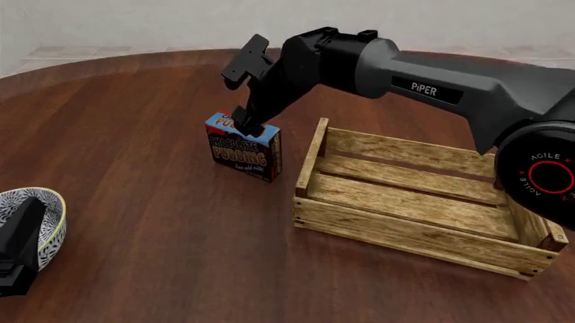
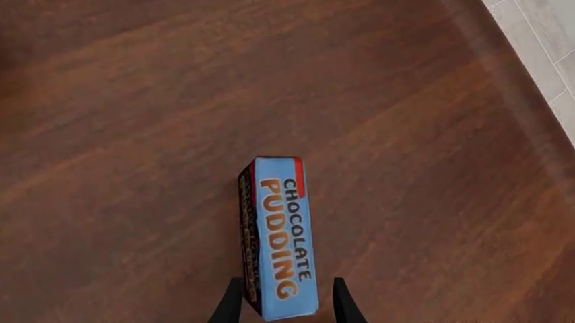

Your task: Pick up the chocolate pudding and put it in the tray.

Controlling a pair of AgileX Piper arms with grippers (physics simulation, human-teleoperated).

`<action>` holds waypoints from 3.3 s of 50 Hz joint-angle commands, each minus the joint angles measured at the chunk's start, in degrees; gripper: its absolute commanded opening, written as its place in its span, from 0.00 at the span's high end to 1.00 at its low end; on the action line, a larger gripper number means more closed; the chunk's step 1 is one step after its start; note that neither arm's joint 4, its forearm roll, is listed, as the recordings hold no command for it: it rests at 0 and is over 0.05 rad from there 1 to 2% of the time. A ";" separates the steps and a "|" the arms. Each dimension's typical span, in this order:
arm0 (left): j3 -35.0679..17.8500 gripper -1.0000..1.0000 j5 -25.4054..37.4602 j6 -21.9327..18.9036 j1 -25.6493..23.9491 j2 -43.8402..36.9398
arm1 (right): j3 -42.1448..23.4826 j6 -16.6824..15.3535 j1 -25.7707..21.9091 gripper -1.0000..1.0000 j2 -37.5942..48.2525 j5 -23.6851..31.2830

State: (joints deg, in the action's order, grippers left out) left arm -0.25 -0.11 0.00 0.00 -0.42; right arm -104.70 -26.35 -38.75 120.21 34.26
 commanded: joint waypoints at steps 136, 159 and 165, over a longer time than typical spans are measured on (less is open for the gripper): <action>0.00 0.00 0.00 0.00 0.00 0.00 | 1.32 5.50 1.73 0.00 6.72 -4.60; 0.00 0.00 0.00 -0.01 0.00 0.01 | 1.28 6.04 1.83 0.00 7.52 -4.99; 0.00 0.00 0.00 0.00 -0.01 -0.01 | 1.35 6.11 1.92 0.00 7.64 -5.08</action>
State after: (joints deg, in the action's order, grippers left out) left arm -0.25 -0.11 0.00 0.00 -0.42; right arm -103.67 -20.32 -36.81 127.52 29.32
